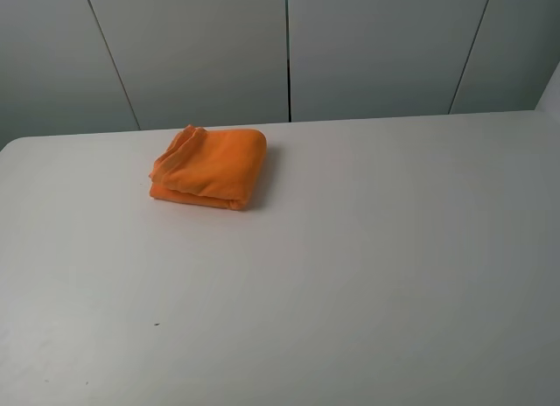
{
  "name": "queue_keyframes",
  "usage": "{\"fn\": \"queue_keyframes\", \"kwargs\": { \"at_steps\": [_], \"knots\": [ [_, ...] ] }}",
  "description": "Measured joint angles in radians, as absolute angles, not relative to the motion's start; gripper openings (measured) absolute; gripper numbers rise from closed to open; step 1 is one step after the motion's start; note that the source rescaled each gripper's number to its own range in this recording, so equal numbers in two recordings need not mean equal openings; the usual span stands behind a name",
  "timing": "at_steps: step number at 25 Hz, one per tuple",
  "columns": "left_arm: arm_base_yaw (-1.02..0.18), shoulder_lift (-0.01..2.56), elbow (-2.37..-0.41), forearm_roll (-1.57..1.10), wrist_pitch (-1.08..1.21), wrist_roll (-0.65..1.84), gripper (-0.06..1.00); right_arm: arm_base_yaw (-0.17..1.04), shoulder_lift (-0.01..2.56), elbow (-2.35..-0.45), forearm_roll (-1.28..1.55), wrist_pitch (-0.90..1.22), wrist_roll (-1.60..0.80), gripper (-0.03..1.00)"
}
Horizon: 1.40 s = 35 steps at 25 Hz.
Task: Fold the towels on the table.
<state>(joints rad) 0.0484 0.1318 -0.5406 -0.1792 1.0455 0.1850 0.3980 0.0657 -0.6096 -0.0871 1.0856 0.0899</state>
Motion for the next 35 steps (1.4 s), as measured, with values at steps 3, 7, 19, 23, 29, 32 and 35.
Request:
{"fn": "queue_keyframes", "kwargs": {
  "at_steps": [3,7,19,23,29,32,35],
  "knots": [
    [0.048,0.037,-0.532,-0.124,1.087,0.185,1.00,0.398,0.008,-0.543,-0.010,1.083,0.000,1.00],
    [0.048,0.005,-0.532,-0.078,1.104,0.157,1.00,0.398,0.002,-0.513,0.016,1.098,-0.034,1.00],
    [0.048,0.000,-0.519,-0.079,1.097,0.107,1.00,0.398,-0.001,-0.513,0.016,1.098,0.041,1.00],
    [0.048,0.000,-0.519,-0.079,1.095,0.107,1.00,0.398,-0.001,-0.513,0.016,1.098,0.041,1.00],
    [0.048,0.000,-0.519,-0.061,1.092,0.123,1.00,0.236,-0.001,-0.513,0.016,1.098,0.015,1.00],
    [0.048,0.000,-0.519,-0.075,1.092,0.130,1.00,0.099,-0.001,-0.513,0.016,1.098,0.012,1.00],
    [0.048,0.000,-0.519,-0.100,1.092,0.132,1.00,0.011,-0.001,-0.513,0.016,1.098,0.011,1.00]
  ]
}}
